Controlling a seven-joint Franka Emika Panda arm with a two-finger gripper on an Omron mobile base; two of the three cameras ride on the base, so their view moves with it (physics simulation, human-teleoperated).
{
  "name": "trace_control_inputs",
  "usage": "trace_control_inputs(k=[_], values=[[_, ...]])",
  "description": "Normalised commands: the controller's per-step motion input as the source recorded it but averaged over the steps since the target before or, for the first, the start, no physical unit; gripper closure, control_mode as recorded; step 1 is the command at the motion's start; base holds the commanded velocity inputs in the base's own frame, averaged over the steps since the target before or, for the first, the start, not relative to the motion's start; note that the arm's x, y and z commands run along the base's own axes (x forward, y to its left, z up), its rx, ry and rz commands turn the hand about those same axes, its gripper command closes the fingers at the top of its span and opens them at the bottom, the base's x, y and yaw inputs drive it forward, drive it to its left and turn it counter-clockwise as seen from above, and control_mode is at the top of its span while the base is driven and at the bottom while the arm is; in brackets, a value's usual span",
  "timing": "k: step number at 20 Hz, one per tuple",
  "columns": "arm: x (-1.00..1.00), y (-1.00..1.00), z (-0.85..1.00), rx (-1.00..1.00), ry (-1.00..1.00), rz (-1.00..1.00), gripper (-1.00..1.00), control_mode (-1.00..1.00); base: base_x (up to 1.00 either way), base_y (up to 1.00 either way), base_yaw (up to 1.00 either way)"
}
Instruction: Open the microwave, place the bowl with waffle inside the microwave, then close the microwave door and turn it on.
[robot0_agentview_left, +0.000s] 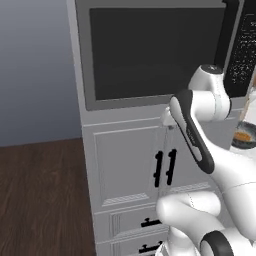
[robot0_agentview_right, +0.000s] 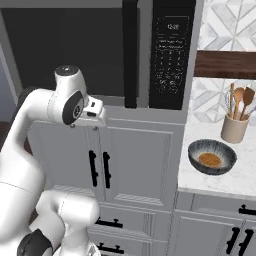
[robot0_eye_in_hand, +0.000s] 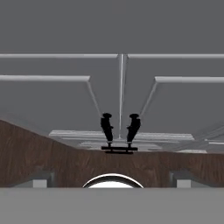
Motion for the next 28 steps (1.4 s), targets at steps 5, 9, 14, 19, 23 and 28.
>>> trace_control_inputs(k=[5,9,14,19,23,28], values=[[0.00,0.00,0.00,0.00,0.00,0.00,-1.00,1.00,-0.29,-0.78,-0.04],[0.00,0.00,0.00,0.00,0.00,0.00,-1.00,1.00,-0.07,-0.85,0.00],[0.00,0.00,0.00,0.00,0.00,0.00,-1.00,1.00,-0.01,-0.66,0.00],[0.00,0.00,0.00,0.00,0.00,0.00,-1.00,1.00,-0.06,-0.28,0.00],[0.00,0.00,0.00,0.00,0.00,0.00,-1.00,1.00,-0.02,-0.21,0.00],[0.00,0.00,0.00,0.00,0.00,0.00,-1.00,1.00,0.00,0.00,0.00]])
